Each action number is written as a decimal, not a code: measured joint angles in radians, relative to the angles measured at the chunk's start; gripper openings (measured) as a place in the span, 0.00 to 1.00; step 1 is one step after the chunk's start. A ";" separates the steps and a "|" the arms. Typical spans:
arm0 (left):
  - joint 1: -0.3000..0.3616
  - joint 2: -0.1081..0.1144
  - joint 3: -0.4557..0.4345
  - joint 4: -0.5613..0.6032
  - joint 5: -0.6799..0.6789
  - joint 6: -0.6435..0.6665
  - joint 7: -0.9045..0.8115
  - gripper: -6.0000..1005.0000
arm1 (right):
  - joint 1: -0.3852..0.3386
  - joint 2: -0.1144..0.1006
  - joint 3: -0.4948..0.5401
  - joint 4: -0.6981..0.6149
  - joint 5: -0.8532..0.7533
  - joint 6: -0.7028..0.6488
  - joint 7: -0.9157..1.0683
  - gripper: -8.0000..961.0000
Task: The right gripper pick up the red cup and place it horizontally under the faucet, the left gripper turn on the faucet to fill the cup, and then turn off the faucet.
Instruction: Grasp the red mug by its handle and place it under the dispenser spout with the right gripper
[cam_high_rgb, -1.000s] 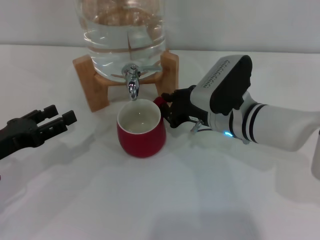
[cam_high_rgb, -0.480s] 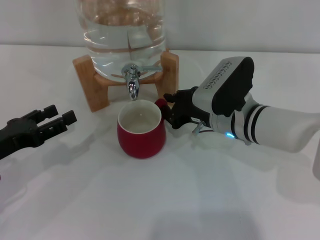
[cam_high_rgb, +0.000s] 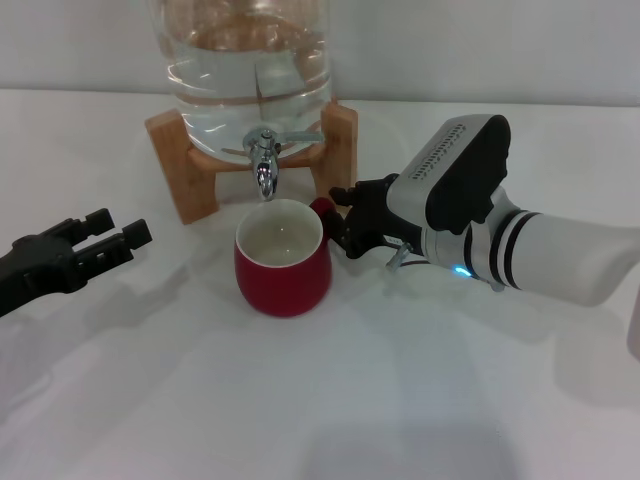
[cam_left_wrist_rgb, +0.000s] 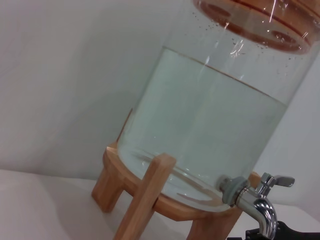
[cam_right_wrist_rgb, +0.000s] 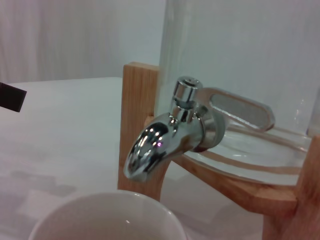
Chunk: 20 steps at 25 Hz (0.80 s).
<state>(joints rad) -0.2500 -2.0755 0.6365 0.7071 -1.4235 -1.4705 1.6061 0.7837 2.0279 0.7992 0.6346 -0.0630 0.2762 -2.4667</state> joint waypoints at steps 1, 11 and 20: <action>0.000 0.000 0.000 0.000 0.000 0.000 0.000 0.81 | -0.001 0.000 0.000 0.000 0.000 0.000 0.000 0.30; -0.005 0.000 0.000 0.000 0.000 0.001 0.000 0.81 | -0.006 0.000 0.002 -0.008 0.000 0.001 0.000 0.33; 0.000 0.000 0.000 0.000 -0.001 0.001 0.002 0.81 | -0.008 0.000 0.003 -0.004 0.001 0.002 0.000 0.36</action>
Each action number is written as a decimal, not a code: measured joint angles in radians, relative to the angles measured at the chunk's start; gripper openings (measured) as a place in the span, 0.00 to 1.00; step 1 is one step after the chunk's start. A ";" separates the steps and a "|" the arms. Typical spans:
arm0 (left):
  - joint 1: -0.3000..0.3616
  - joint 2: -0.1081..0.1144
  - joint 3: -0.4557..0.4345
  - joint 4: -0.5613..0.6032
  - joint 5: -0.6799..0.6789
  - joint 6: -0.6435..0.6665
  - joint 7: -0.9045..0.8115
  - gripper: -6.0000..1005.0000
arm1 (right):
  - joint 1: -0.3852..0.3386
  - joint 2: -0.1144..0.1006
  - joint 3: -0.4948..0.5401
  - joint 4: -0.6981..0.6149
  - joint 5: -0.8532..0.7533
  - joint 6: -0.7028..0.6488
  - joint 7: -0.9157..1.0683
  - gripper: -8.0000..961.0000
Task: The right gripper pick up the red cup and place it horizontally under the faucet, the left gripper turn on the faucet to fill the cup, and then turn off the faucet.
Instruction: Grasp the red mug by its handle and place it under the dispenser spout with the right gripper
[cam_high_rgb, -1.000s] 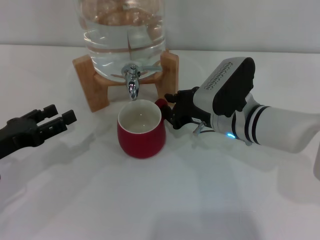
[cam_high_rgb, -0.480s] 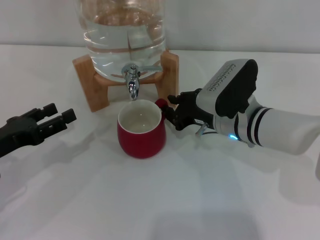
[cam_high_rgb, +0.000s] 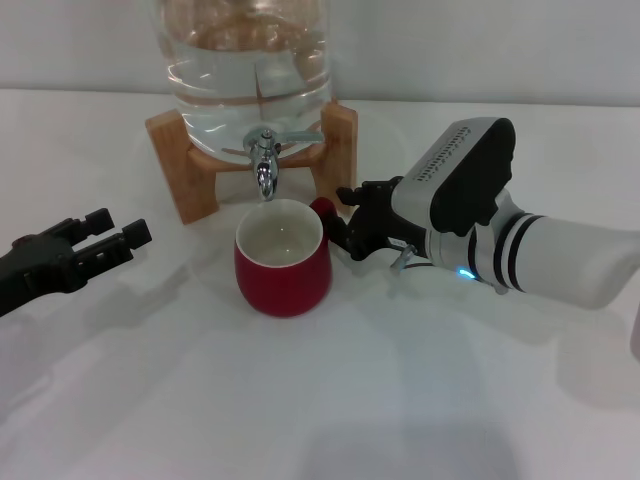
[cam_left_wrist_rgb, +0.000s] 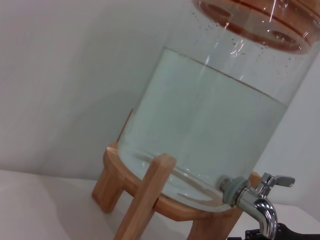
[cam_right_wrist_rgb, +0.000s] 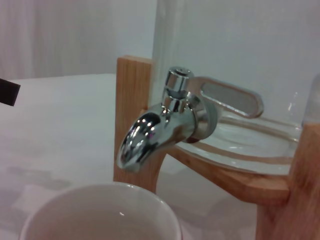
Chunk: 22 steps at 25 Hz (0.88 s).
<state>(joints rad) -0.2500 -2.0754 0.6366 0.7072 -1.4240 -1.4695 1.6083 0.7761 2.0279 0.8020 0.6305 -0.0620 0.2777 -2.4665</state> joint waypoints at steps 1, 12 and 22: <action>0.000 0.000 0.000 0.000 0.000 0.000 0.000 0.81 | 0.000 0.000 -0.001 0.002 0.000 0.000 0.001 0.37; 0.002 0.000 0.000 0.000 0.000 0.000 -0.002 0.81 | -0.009 -0.003 -0.008 0.007 -0.002 0.015 0.009 0.37; 0.000 0.001 0.000 0.001 0.001 0.000 -0.003 0.81 | -0.031 -0.011 -0.006 0.009 -0.004 0.031 0.010 0.37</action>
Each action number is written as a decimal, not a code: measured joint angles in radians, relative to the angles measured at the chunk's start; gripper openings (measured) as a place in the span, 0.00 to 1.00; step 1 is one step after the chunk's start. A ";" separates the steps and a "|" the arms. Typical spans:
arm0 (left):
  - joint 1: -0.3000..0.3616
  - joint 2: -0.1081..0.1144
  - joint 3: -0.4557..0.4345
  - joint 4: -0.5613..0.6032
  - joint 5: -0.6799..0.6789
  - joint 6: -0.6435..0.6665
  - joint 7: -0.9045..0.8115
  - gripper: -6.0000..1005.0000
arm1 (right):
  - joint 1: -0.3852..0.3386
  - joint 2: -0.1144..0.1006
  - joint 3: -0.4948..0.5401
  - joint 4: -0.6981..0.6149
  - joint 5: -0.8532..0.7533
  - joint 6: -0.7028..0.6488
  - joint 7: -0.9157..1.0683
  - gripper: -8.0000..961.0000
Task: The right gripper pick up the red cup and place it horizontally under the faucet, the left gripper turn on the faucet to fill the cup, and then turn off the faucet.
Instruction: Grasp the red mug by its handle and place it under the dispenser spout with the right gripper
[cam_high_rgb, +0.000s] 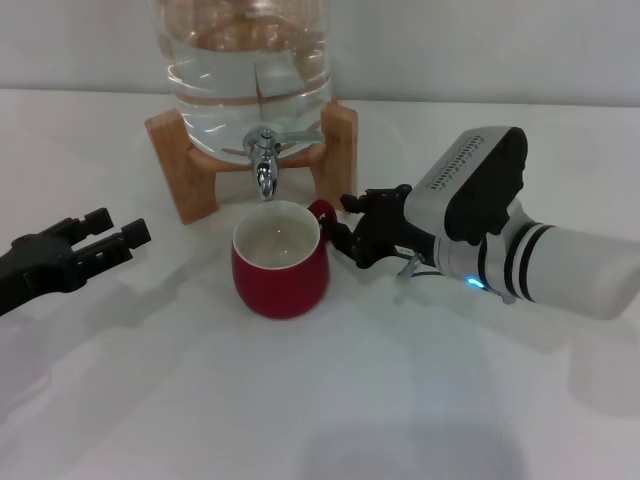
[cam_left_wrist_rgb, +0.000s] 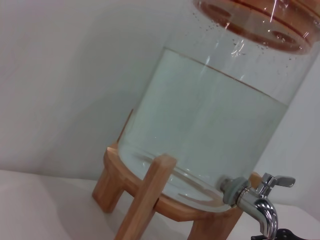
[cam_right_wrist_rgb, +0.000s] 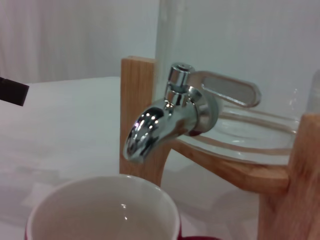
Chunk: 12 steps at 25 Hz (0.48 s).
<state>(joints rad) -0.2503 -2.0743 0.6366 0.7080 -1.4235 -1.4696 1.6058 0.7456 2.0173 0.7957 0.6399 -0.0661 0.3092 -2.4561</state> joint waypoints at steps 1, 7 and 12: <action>0.001 0.000 0.000 0.001 0.000 0.000 0.000 0.81 | -0.002 -0.001 0.000 0.000 0.000 0.000 0.000 0.37; 0.001 0.003 -0.001 0.002 0.000 0.001 -0.001 0.81 | -0.023 -0.006 0.002 0.005 0.000 0.002 0.002 0.38; 0.000 0.006 -0.002 0.005 0.000 0.001 -0.001 0.81 | -0.046 -0.011 0.006 0.007 0.000 0.044 0.009 0.38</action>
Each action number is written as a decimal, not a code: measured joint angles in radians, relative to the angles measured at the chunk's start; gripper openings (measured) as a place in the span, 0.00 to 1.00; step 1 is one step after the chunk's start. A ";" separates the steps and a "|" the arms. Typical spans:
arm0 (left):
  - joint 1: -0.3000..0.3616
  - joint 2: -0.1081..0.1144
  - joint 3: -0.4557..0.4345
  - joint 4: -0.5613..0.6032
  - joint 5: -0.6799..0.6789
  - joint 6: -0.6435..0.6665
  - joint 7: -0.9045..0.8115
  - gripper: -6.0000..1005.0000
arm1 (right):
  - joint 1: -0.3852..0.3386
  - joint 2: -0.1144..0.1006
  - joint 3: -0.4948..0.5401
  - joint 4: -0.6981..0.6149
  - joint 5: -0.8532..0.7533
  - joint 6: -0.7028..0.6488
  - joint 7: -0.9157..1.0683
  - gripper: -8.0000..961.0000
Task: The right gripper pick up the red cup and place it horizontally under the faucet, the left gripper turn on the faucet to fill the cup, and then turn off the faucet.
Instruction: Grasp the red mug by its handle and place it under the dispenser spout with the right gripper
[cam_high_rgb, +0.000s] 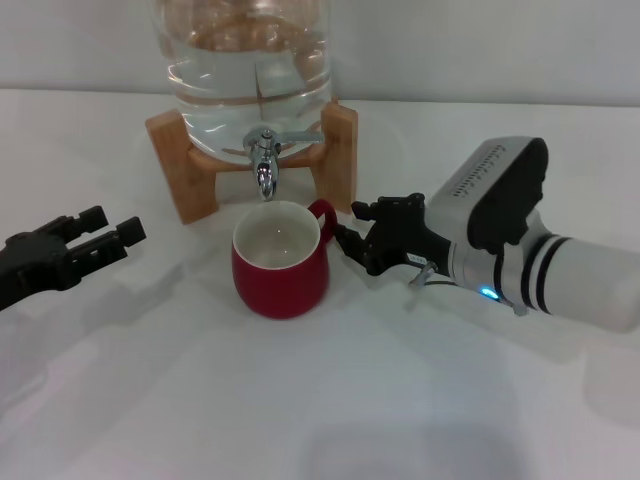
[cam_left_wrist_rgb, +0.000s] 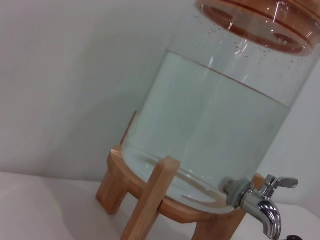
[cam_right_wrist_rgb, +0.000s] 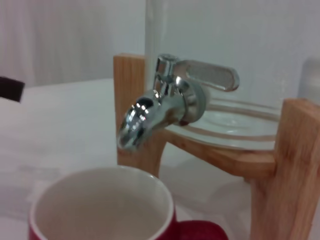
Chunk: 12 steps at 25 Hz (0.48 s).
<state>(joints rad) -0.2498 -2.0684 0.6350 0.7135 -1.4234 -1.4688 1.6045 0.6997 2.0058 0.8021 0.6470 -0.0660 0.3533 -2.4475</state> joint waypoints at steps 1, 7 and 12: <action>0.000 0.001 0.000 0.000 0.000 0.000 0.000 0.81 | -0.004 -0.001 0.000 0.001 0.000 0.012 0.001 0.38; 0.000 0.005 0.000 0.001 -0.002 -0.002 -0.004 0.81 | -0.063 -0.035 0.001 0.061 -0.001 0.052 0.032 0.38; -0.004 0.012 0.000 0.003 -0.002 -0.001 -0.011 0.81 | -0.132 -0.078 0.000 0.168 -0.004 0.054 0.043 0.38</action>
<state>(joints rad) -0.2541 -2.0562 0.6350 0.7164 -1.4256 -1.4698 1.5937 0.5673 1.9277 0.8025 0.8155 -0.0702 0.4072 -2.4041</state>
